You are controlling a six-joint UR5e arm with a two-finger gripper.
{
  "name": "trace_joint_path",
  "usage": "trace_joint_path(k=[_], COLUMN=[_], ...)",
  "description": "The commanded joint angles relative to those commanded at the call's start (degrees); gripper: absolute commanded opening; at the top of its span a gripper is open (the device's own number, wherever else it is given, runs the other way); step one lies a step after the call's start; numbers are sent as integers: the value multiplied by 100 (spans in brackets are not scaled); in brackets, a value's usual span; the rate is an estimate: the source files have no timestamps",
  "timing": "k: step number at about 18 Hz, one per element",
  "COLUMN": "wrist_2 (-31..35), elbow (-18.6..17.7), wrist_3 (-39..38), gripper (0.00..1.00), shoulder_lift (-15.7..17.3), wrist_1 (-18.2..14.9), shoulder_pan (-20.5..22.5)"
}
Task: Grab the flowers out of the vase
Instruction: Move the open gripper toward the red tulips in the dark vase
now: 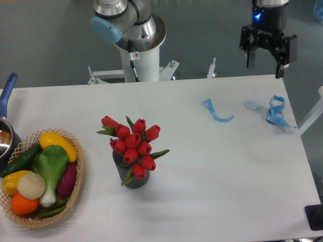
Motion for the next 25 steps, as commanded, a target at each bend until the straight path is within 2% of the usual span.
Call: trace_joint_path(k=[4, 9, 10, 12, 15, 21, 25], wrist_2=[44, -131, -280, -439, -448, -553, -861], elbow=[-79, -342, -456, -693, -984, -1283, -1363], wrist_3=[-17, -132, -132, -254, -1025, -1844, -2801], gripper=[100, 100, 100, 100, 100, 100, 100], shoulder_lift=[88, 149, 149, 202, 334, 281, 97], wrist_1=[26, 18, 52, 332, 632, 572, 633], shoulder_pan=[-9, 9, 17, 26, -26, -430, -790])
